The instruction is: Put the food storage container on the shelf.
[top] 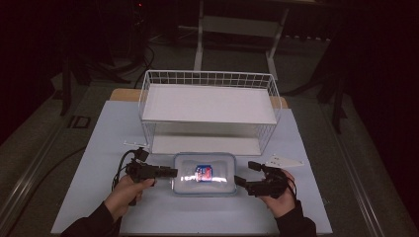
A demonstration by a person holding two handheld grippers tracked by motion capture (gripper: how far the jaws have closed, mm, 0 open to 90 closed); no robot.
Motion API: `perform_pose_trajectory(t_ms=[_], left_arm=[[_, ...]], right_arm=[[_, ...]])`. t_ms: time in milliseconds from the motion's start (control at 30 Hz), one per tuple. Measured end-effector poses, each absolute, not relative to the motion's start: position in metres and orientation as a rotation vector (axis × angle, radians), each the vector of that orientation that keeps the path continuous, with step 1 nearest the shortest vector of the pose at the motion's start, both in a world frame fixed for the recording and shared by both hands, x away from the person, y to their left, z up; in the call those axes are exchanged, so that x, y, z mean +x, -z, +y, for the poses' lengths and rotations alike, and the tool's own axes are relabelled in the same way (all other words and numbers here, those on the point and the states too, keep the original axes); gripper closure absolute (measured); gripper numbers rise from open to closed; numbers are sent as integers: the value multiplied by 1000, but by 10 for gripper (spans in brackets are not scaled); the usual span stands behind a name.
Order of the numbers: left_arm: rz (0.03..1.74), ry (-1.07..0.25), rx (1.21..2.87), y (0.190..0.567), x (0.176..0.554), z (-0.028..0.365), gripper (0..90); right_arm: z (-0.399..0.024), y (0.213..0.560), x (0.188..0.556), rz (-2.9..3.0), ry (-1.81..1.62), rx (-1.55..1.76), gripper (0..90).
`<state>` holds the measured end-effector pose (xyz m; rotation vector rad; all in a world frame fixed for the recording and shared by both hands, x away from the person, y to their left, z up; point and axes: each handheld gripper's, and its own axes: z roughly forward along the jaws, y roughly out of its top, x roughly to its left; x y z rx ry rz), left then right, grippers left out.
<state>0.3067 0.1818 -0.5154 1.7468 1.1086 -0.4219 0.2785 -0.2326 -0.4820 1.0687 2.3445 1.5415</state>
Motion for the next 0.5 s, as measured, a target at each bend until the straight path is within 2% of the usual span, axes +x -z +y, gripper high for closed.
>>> perform_pose_trajectory(t_ms=[233,500], left_arm=[[1042,372,1788,511,298,181,568],[970,325,1833,508,290,180,577]], right_arm=[[-226,491,290,2442,-1538,1142,165],[-224,497,294,2508,-1543,1176,242]])
